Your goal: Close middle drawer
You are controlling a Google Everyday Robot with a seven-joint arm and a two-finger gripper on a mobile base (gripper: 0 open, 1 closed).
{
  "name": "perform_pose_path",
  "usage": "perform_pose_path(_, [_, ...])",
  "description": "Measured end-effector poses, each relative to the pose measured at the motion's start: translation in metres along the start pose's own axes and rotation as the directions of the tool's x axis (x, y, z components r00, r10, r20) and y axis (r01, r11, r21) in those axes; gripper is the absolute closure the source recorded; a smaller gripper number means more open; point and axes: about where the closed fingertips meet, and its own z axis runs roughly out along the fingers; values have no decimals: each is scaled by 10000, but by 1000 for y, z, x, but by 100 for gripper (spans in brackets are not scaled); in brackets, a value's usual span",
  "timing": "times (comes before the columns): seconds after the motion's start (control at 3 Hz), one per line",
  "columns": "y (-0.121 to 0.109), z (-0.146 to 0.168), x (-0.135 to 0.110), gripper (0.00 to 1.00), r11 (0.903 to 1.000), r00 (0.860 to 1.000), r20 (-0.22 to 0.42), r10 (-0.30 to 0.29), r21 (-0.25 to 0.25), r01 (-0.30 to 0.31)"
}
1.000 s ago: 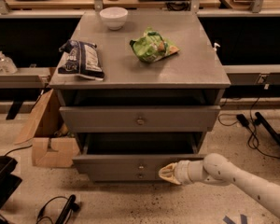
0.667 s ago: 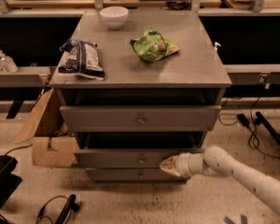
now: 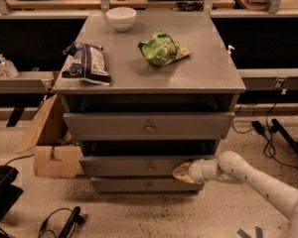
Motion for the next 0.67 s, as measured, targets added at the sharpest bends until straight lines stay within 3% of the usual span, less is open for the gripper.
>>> perform_pose_path(0.33, [-12,-3,0,82,9999,10000,-2,-48,147,48])
perform_pose_path(0.67, [-11,-1,-1,58,9999,10000,16,-49,105,49])
